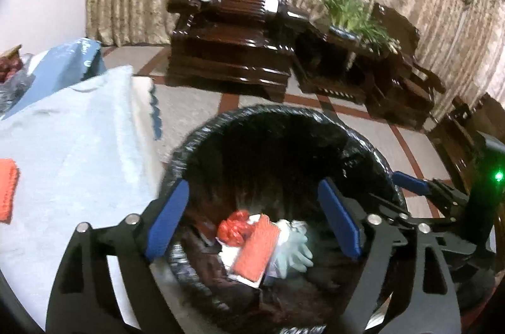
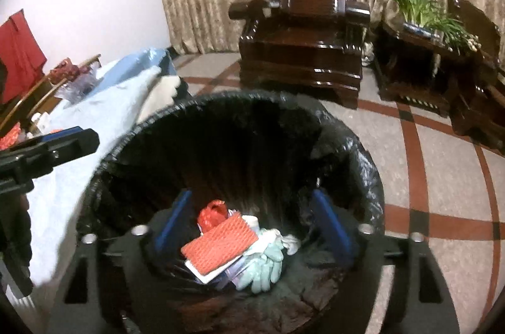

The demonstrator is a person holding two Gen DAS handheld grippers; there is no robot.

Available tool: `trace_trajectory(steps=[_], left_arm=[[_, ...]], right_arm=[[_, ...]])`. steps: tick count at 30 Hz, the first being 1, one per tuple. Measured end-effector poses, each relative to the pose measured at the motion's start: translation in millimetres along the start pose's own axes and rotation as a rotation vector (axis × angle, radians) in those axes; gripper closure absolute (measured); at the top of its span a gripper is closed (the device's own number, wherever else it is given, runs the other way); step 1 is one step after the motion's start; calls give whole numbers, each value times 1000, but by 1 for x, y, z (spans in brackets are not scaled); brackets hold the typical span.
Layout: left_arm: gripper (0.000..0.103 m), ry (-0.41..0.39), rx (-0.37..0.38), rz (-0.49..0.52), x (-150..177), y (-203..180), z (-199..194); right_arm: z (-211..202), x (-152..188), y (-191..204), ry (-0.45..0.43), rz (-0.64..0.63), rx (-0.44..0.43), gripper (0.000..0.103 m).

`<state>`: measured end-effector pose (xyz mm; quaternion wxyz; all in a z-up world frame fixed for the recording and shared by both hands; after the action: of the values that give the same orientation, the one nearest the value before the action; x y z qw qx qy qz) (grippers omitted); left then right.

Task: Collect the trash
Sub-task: 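Return both grippers to the table above the remaining net and tissue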

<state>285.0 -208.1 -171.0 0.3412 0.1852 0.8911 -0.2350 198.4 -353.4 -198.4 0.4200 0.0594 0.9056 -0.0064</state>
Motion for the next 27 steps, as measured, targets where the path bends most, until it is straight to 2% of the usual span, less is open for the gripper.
trace_trajectory(steps=[4,13,18,27], left_arm=[[13,-61,-44,-27,-7,19,-31],[11,-189,-199,-131,-13,93,-110],[11,-252,-303,-173,-11,136,-152],[11,-289,-479,-239,9,221,-205]], right_arm=[[-18,-17,15,-65,-19,-16,7],[-34,-55,82,-159,-104,-110,6],[-26,-69,137,-173,-144,-192,6],[1,-84,236,-189,-226,-294,6]])
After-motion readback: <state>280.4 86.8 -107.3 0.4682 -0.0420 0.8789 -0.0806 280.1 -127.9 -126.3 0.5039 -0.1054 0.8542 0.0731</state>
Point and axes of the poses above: each gripper's, at about its wrist camera, not at the fingertips, and z roughly the way its jaws point, y to its left, x to its underside, the point moved 7 cm from there along z, roughly the way its jaws point, and after that the axes turned 9 degrees about -z, right-handed, at the moved point
